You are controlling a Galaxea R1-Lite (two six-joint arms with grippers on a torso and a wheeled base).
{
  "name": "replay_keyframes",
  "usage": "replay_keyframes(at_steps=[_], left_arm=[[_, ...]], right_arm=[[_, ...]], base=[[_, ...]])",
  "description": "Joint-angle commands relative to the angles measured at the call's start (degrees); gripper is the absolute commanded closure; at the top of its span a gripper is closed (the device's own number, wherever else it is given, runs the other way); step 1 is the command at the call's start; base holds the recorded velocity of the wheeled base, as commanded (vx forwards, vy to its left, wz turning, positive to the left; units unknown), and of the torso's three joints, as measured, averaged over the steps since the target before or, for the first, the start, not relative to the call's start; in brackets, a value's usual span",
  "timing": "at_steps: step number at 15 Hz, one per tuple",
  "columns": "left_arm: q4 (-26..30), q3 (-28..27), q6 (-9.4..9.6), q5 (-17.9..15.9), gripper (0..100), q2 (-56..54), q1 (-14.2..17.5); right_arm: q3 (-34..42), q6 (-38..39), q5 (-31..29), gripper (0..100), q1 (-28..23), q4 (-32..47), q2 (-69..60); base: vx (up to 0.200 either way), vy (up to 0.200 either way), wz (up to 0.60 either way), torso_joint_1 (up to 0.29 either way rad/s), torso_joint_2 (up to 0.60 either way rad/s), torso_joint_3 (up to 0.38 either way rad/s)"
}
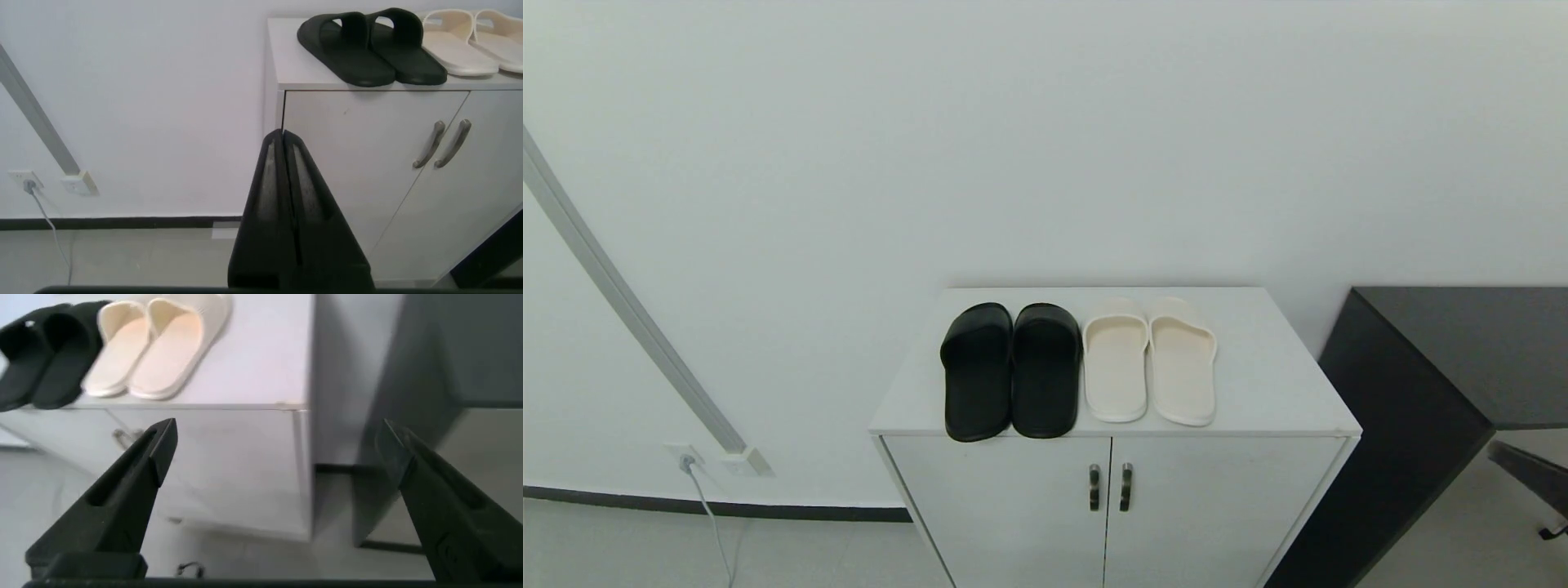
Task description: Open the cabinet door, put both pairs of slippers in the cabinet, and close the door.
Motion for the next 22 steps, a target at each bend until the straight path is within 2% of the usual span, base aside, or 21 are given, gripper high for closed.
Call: replay_keyframes(at_steps=[1, 4, 7, 10, 12, 15, 18, 22], left_arm=[[0.0, 0.0, -0.04, 0.0, 100, 0.1, 0.0], [0.0, 0.0, -0.04, 0.0, 100, 0.1, 0.0], [0.0, 0.0, -0.04, 0.0, 100, 0.1, 0.0], [0.0, 0.0, -0.04, 0.0, 100, 0.1, 0.0], [0.0, 0.0, -0.04, 0.0, 100, 0.1, 0.0], [0.0, 0.0, -0.04, 0.0, 100, 0.1, 0.0], [0.0, 0.0, -0.04, 0.0, 100, 0.1, 0.0], [0.0, 0.0, -0.04, 0.0, 100, 0.1, 0.0]], right_arm=[[-5.3, 4.4, -7.7, 0, 12.3, -1.1, 11.6], [-11.3, 9.6, -14.6, 0, 21.8, -1.6, 20.5], [-16.5, 10.4, -19.7, 0, 25.3, -9.2, 32.4], [-23.3, 10.2, -24.1, 0, 26.0, -15.5, 43.8], [-29.6, 10.0, -26.2, 0, 27.2, -15.6, 49.8], [-39.4, 9.0, -32.9, 0, 28.9, -15.6, 59.2], [-46.3, 7.9, -35.7, 0, 29.0, -15.5, 65.8], [-51.1, 4.7, -35.1, 0, 27.8, -15.3, 69.4]], base=[[0.0, 0.0, 0.0, 0.0, 0.0, 0.0], [0.0, 0.0, 0.0, 0.0, 0.0, 0.0], [0.0, 0.0, 0.0, 0.0, 0.0, 0.0], [0.0, 0.0, 0.0, 0.0, 0.0, 0.0], [0.0, 0.0, 0.0, 0.0, 0.0, 0.0], [0.0, 0.0, 0.0, 0.0, 0.0, 0.0], [0.0, 0.0, 0.0, 0.0, 0.0, 0.0], [0.0, 0.0, 0.0, 0.0, 0.0, 0.0]])
